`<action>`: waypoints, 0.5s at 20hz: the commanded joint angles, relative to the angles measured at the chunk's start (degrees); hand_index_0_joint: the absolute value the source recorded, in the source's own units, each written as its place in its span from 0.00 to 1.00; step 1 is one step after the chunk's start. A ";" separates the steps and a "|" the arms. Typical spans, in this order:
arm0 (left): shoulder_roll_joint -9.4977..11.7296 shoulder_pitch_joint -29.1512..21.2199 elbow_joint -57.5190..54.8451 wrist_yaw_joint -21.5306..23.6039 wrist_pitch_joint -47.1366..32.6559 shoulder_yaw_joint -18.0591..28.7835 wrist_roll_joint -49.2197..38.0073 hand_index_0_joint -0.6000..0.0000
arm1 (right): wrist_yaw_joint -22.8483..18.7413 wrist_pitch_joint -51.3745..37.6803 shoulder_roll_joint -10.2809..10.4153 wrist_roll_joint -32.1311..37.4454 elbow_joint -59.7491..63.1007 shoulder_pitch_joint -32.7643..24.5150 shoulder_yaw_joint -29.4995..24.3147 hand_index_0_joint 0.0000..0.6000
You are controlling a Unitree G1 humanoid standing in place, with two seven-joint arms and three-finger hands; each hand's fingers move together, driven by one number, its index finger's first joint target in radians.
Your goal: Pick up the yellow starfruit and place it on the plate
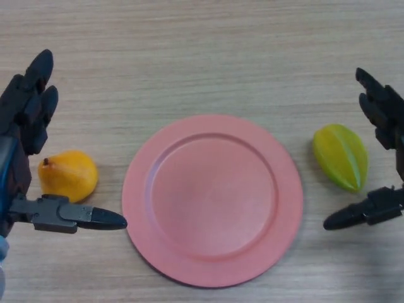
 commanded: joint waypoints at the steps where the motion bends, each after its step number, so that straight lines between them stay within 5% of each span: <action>1: 2.36 -1.28 -1.52 0.06 -7.84 4.64 0.22 1.00 | -5.06 -10.35 -2.31 -0.63 0.14 -3.65 -2.18 0.00; 6: 3.17 -1.17 1.42 3.10 -17.05 10.74 -0.50 1.00 | -15.98 -23.07 -4.20 -10.70 19.39 -10.10 -0.80 0.00; 10: 3.23 -0.05 -0.37 1.82 -14.96 13.19 -1.29 1.00 | -18.49 -24.21 -4.47 -11.90 27.26 -12.85 0.28 0.00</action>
